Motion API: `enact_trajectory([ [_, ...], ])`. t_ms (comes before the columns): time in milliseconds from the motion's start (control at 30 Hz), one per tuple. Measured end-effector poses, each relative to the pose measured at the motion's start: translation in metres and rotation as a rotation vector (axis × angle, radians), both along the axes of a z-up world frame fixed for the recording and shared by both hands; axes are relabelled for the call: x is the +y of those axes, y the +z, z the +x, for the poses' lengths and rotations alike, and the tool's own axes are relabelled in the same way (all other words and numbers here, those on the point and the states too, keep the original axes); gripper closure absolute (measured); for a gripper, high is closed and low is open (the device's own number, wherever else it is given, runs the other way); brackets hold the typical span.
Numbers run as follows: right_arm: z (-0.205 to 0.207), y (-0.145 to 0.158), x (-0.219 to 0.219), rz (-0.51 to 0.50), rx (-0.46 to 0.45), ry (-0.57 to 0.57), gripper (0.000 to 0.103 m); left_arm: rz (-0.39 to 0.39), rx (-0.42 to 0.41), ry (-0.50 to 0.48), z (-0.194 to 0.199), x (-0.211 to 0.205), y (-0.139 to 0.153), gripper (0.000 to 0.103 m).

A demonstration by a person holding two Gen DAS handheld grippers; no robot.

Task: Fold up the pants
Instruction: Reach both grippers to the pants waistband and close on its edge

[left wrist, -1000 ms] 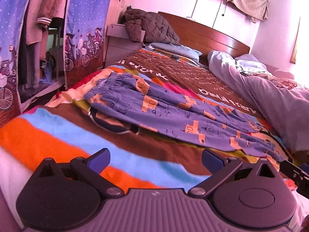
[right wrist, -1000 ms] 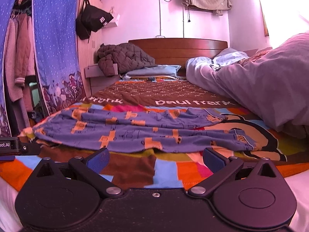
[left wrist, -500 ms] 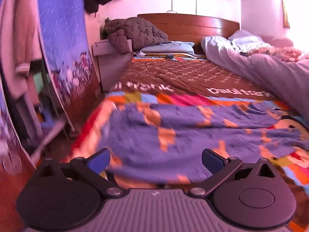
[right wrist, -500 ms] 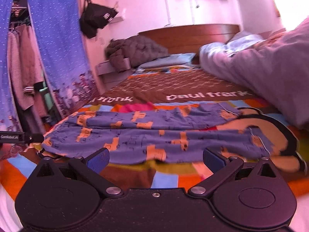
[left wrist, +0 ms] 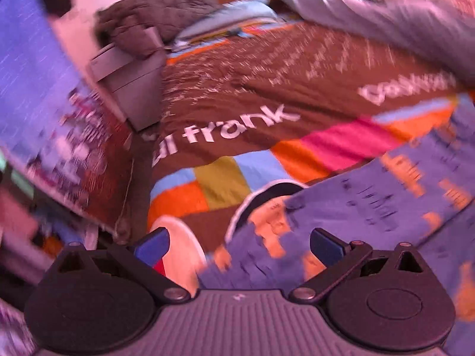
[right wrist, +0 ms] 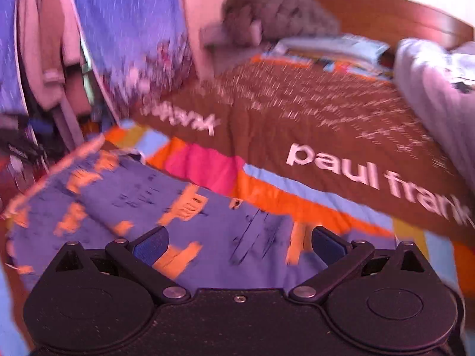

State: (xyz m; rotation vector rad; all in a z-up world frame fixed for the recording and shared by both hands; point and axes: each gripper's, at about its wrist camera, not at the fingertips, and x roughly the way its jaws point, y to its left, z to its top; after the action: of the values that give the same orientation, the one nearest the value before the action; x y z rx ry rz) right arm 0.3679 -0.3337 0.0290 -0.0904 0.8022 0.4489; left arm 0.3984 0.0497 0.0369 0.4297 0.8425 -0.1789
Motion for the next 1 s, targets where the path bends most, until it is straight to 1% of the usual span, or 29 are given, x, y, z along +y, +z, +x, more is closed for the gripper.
enact_trajectory([
  [67,0.036,-0.015,0.013,-0.078,0.045,0.040,0.004,0.040,0.012,0.013,0.022,0.002,-0.017,0.003],
  [100,0.049,-0.023,0.023,-0.131,0.047,0.061,0.005,0.042,0.025,0.027,0.031,0.002,-0.026,0.004],
  [133,0.059,-0.030,0.031,-0.168,0.046,0.086,0.007,0.033,0.045,0.022,0.039,0.001,-0.032,0.008],
  [200,0.079,-0.043,0.046,-0.205,0.062,0.142,0.011,-0.007,0.093,-0.017,0.048,0.002,-0.042,0.015],
  [233,0.087,-0.047,0.051,-0.217,0.078,0.166,0.016,-0.022,0.109,-0.038,0.050,0.002,-0.045,0.019],
  [267,0.095,-0.051,0.055,-0.219,0.090,0.187,0.021,-0.037,0.128,-0.052,0.053,0.003,-0.047,0.026],
  [300,0.101,-0.054,0.058,-0.215,0.107,0.212,0.023,-0.047,0.156,-0.047,0.057,0.003,-0.051,0.032],
  [333,0.108,-0.056,0.061,-0.213,0.124,0.234,0.023,-0.050,0.199,-0.019,0.061,0.003,-0.054,0.050],
  [367,0.114,-0.059,0.064,-0.210,0.145,0.258,0.024,-0.055,0.248,-0.003,0.064,0.002,-0.057,0.058],
  [400,0.118,-0.062,0.067,-0.213,0.171,0.285,0.024,-0.059,0.270,-0.010,0.066,0.002,-0.059,0.068],
  [433,0.121,-0.066,0.070,-0.230,0.198,0.320,0.027,-0.055,0.272,-0.020,0.065,0.000,-0.058,0.076],
  [467,0.121,-0.069,0.074,-0.257,0.215,0.346,0.033,-0.045,0.265,-0.030,0.064,-0.002,-0.057,0.090],
  [533,0.120,-0.077,0.077,-0.303,0.227,0.382,0.036,-0.017,0.254,-0.011,0.062,-0.005,-0.055,0.096],
  [567,0.120,-0.078,0.076,-0.295,0.218,0.378,0.041,-0.006,0.257,0.008,0.063,-0.006,-0.054,0.101],
  [600,0.117,-0.076,0.074,-0.287,0.204,0.362,0.047,0.009,0.260,0.033,0.062,-0.007,-0.052,0.102],
  [667,0.114,-0.075,0.075,-0.293,0.171,0.339,0.079,0.023,0.244,0.056,0.063,-0.011,-0.045,0.103],
  [700,0.112,-0.074,0.076,-0.307,0.159,0.340,0.086,0.038,0.226,0.069,0.062,-0.013,-0.040,0.103],
  [733,0.110,-0.074,0.079,-0.323,0.150,0.345,0.097,0.043,0.215,0.078,0.062,-0.014,-0.036,0.103],
  [767,0.107,-0.074,0.082,-0.347,0.140,0.350,0.100,0.044,0.203,0.085,0.062,-0.015,-0.032,0.103],
  [867,0.103,-0.065,0.091,-0.394,0.088,0.346,0.103,0.059,0.141,0.113,0.061,-0.017,-0.017,0.103],
  [933,0.102,-0.054,0.098,-0.430,0.015,0.321,0.103,0.091,0.062,0.115,0.059,-0.020,-0.010,0.103],
  [1000,0.104,-0.046,0.104,-0.469,-0.081,0.284,0.103,0.130,-0.024,0.104,0.058,-0.024,-0.015,0.103],
])
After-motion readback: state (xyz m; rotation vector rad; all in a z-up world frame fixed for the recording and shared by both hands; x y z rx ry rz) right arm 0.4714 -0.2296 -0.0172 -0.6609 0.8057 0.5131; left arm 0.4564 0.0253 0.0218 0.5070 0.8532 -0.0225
